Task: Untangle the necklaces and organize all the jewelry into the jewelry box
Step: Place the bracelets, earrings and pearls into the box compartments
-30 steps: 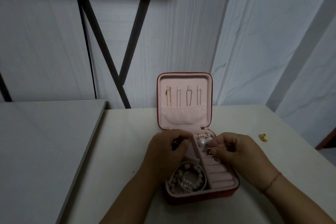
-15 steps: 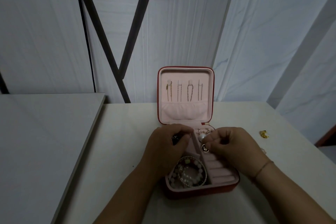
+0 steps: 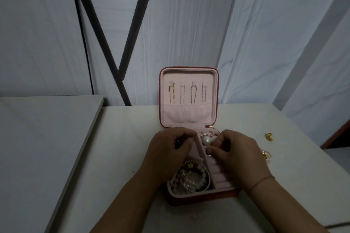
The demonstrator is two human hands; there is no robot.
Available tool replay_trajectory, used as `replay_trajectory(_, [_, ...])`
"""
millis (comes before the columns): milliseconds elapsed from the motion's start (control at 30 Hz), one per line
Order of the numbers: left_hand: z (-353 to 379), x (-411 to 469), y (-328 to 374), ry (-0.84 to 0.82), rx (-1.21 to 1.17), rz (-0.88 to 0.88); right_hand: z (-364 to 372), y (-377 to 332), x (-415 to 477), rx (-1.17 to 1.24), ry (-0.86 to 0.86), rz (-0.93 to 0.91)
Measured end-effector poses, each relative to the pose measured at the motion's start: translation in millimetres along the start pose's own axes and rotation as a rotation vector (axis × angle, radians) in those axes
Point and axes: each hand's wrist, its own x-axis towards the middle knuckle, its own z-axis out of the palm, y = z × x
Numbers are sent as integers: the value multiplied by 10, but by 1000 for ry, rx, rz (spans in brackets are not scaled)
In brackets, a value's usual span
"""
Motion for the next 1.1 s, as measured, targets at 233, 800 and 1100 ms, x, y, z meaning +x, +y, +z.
replay_trajectory(233, [10, 12, -21, -9, 5, 27, -543, 871, 8, 220, 264, 230])
replay_trajectory(800, [12, 5, -9, -11, 16, 36, -373, 936, -428, 54, 153, -8])
replay_trajectory(1100, [15, 1, -36, -1, 17, 38, -281, 993, -482, 11, 153, -2])
